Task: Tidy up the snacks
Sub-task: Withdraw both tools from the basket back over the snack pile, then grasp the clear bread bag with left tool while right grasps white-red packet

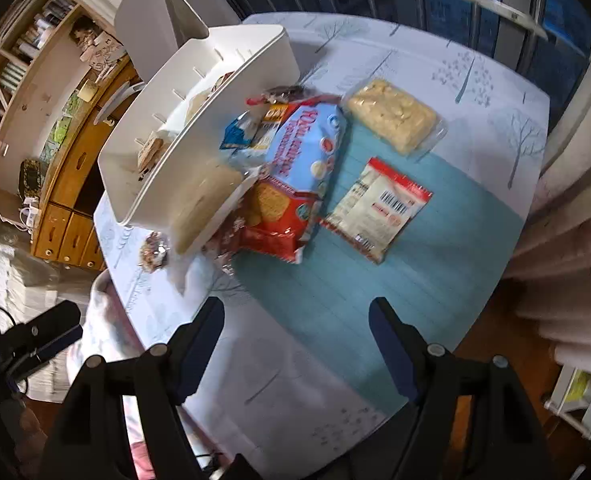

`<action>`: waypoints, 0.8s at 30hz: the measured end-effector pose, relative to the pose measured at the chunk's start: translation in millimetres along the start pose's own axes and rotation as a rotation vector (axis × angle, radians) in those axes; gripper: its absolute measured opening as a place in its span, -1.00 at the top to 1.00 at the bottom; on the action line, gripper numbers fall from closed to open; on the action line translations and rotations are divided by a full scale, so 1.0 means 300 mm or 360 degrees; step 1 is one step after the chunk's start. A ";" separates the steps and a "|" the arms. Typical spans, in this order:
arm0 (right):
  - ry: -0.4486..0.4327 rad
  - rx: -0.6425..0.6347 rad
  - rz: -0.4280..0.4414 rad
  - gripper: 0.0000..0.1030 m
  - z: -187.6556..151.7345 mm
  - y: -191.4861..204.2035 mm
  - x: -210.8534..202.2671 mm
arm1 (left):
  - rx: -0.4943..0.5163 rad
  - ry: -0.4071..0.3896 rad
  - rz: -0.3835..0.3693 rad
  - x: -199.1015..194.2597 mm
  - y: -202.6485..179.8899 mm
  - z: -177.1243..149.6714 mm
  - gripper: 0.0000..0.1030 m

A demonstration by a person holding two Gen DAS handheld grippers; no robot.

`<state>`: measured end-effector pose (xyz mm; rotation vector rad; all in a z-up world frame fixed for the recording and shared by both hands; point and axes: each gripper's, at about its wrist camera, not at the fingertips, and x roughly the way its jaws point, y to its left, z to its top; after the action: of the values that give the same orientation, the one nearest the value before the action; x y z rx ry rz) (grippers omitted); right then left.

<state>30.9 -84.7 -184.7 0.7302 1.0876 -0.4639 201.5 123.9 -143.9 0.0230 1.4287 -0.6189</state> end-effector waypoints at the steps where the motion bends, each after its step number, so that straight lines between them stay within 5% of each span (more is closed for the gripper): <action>1: -0.0022 -0.0023 -0.0017 -0.46 0.000 -0.005 0.002 | 0.0022 -0.0004 0.0004 0.013 -0.009 0.003 -0.52; 7: -0.0133 -0.0156 -0.0094 -0.46 -0.010 -0.041 0.036 | 0.0221 -0.0074 0.0139 0.070 -0.073 0.015 -0.52; 14: -0.0092 -0.0178 -0.0125 -0.46 -0.005 -0.091 0.095 | 0.0601 -0.0230 0.0328 0.138 -0.192 0.013 -0.52; 24: -0.0099 -0.0247 -0.0094 -0.46 0.049 -0.162 0.149 | 0.0905 -0.0233 0.0677 0.293 -0.306 0.023 -0.52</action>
<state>25.8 -128.1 -236.2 0.5448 1.0761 -0.4443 171.4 10.1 -192.4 0.6986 1.0244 -0.6356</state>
